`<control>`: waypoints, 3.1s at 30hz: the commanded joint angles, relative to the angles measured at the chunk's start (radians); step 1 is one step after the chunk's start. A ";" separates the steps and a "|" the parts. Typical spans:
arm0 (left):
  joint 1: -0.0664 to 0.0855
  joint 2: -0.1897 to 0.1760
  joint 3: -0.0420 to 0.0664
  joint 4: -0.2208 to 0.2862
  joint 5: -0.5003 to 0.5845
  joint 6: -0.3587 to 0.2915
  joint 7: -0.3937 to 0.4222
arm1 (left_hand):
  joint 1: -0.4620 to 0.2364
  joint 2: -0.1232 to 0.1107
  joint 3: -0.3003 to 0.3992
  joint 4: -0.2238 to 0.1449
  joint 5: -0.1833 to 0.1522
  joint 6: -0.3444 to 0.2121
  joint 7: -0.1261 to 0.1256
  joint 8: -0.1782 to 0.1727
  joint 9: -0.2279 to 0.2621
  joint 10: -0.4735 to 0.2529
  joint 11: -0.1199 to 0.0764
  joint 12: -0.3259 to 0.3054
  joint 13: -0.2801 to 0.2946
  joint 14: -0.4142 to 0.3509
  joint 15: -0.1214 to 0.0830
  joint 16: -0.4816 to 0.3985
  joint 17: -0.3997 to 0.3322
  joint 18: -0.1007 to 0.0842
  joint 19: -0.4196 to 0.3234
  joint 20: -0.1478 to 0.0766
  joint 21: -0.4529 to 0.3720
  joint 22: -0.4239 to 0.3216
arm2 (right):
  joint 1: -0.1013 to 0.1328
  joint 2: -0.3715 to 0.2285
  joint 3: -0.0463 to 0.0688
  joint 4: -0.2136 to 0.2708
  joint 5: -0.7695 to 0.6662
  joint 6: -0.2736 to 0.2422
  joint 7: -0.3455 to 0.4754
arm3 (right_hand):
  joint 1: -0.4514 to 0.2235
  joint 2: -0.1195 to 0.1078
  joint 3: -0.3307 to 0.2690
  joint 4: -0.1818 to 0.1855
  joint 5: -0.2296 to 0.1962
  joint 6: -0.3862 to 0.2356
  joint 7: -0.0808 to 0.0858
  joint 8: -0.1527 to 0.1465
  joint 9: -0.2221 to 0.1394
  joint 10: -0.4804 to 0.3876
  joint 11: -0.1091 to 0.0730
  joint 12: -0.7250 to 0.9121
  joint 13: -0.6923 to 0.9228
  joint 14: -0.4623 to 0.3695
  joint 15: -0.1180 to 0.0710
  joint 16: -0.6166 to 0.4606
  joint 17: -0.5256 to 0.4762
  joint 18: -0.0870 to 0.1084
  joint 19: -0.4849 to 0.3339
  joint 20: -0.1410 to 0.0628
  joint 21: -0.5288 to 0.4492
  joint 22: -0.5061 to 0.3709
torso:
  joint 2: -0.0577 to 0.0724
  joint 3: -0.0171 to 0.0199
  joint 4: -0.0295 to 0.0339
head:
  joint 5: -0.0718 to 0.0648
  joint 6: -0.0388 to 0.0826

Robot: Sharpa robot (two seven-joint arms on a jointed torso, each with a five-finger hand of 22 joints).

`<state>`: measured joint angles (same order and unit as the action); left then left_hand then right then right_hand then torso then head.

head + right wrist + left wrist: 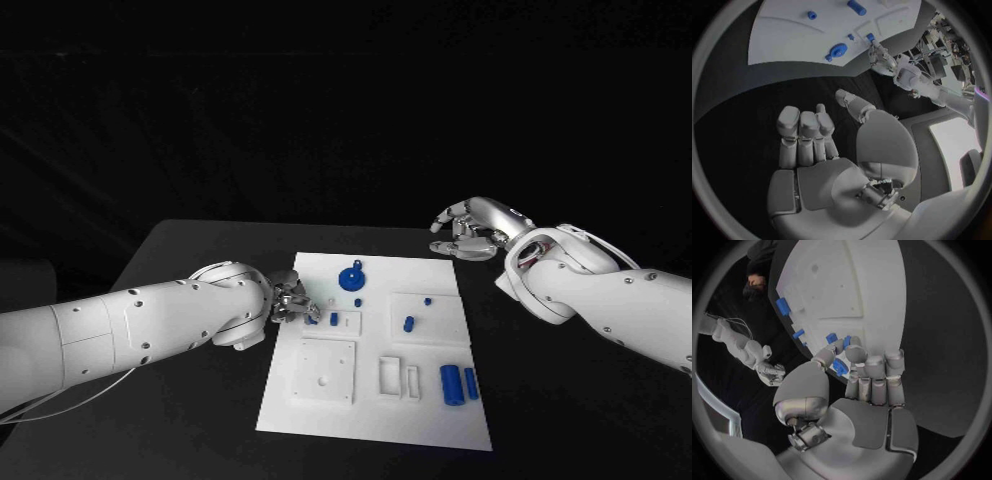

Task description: Assemble the parts on the task board

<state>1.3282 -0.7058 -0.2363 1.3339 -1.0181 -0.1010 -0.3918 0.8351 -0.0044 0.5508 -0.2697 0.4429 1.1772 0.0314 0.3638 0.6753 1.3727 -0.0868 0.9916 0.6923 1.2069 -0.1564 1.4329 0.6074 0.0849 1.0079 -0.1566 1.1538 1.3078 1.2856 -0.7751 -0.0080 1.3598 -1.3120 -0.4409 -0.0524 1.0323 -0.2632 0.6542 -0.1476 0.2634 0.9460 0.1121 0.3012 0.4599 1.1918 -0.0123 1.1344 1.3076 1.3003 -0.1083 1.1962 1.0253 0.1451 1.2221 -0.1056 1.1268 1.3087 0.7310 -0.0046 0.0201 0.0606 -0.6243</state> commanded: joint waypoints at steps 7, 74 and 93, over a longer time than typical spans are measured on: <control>-0.009 0.004 -0.006 0.005 -0.023 0.046 -0.012 | -0.001 -0.021 0.001 0.009 -0.021 0.069 -0.045 0.001 -0.001 0.032 -0.038 0.007 -0.002 0.050 -0.064 0.005 -0.002 0.012 0.004 -0.115 0.007 0.007 | 0.000 0.000 0.000 0.001 -0.002 0.010 0.007 | 0.001 0.006 -0.008 0.000 0.007 0.010 0.004 0.000 0.002 -0.020 0.016 -0.004 0.021 0.006 0.002 -0.004 0.001 0.117 -0.001 -0.007 -0.006 0.009 | 0.000 -0.0002 0.0004 | -0.001 0.001; -0.009 -0.047 0.030 0.034 0.359 -0.345 0.434 | 0.165 -0.131 -0.063 0.024 -0.210 -0.278 0.088 0.008 -0.015 -0.256 0.099 -0.284 -0.195 -0.230 0.098 -0.273 -0.164 -0.053 -0.253 -0.001 -0.215 -0.081 | -0.001 -0.001 0.000 -0.005 -0.001 0.009 0.008 | -0.001 0.007 -0.010 0.001 0.009 0.009 0.004 -0.001 0.002 -0.021 0.016 -0.005 0.020 0.006 0.002 -0.005 0.002 0.117 -0.001 -0.007 -0.007 0.010 | 0.000 0.0003 -0.0009 | -0.013 0.013; 0.012 0.104 0.030 -0.078 -0.197 -0.190 0.399 | 0.430 -0.189 0.112 -0.022 -0.238 -0.256 0.101 -0.021 -0.135 -0.302 0.172 -0.619 -0.446 -0.188 0.131 -0.212 -0.160 -0.019 -0.209 0.030 -0.196 -0.033 | -0.001 0.006 0.000 -0.012 -0.002 0.008 0.012 | -0.001 0.007 -0.010 0.001 0.014 0.007 0.005 -0.002 0.001 -0.021 0.016 -0.005 0.020 0.007 0.003 -0.005 0.002 0.117 0.000 -0.007 -0.007 0.010 | 0.002 -0.0006 -0.0037 | -0.023 0.018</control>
<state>1.3393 -0.6123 -0.2068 1.2613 -1.0500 -0.3677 0.0388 1.2659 -0.1867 0.6695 -0.2924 0.2087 0.9245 0.1308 0.3462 0.5417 1.0769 0.0792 0.3771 0.2485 1.0149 -0.0248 1.2167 0.4455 0.0480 0.7924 -0.0879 0.9549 1.2737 1.2847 -0.7702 -0.0080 1.3474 -1.3102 -0.4401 -0.0505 1.0323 -0.2632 0.6487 -0.1476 0.2732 0.9460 0.1121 0.3012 0.4598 1.1903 -0.0103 1.1345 1.3076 1.3007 -0.1086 1.1964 1.0265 0.1450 1.2217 -0.1091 1.1229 1.3087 0.7324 -0.0047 0.0171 0.0383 -0.6064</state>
